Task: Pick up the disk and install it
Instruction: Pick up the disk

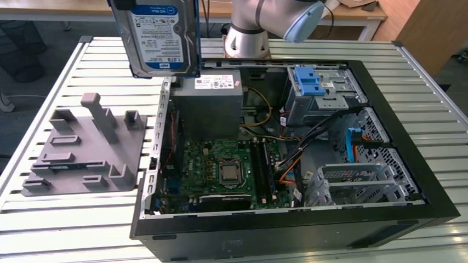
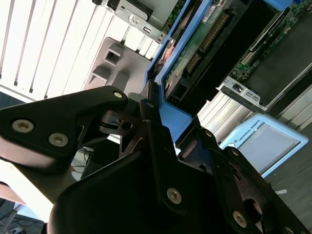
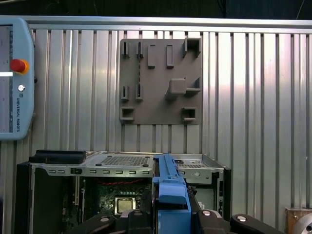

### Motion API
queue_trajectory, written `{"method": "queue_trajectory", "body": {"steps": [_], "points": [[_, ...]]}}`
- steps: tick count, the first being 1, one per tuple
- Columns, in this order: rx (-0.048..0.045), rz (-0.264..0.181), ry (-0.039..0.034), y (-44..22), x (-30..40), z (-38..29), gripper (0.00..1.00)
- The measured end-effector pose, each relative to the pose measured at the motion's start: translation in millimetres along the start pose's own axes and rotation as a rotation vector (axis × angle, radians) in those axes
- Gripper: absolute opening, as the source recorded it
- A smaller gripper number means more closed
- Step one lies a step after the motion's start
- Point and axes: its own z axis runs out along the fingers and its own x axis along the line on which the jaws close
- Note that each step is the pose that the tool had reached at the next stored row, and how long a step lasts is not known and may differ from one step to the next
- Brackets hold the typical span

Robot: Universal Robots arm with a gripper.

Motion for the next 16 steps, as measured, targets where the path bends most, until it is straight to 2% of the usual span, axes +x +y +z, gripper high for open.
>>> {"method": "queue_trajectory", "body": {"steps": [6,12,14,16], "points": [[0.0000,0.000,0.0000,-0.8,0.0,0.0,0.36],[0.0000,0.000,0.0000,-10.6,0.2,-0.1,0.36],[0.0001,0.000,-0.0001,-11.6,2.3,0.0,0.36],[-0.0001,0.000,0.0001,-11.8,7.8,0.0,0.36]]}}
